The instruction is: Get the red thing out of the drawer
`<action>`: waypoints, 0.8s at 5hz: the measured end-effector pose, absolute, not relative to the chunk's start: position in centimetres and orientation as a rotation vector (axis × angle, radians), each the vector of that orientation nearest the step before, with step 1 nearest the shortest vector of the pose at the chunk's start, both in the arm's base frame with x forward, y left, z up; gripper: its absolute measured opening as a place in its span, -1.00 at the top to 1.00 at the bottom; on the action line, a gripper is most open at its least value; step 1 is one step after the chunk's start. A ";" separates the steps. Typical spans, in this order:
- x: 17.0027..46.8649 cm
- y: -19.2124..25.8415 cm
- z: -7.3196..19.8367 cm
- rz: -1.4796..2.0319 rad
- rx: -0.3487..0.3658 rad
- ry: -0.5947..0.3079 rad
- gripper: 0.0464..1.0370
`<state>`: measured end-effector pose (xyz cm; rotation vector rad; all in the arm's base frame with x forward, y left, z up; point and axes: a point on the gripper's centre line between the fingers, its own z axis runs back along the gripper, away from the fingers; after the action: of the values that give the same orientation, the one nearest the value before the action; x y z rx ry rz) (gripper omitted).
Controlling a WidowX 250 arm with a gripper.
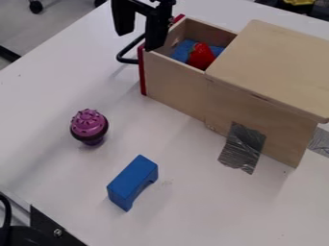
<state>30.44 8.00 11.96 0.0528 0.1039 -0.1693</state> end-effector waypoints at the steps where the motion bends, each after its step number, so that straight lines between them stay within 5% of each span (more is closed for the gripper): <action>1: 30.3 7.9 11.1 -0.170 0.041 0.132 -0.92; 4: 37.0 -2.3 13.1 0.037 -0.027 0.029 -0.92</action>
<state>36.95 -2.27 13.10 -0.0269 0.0294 0.0367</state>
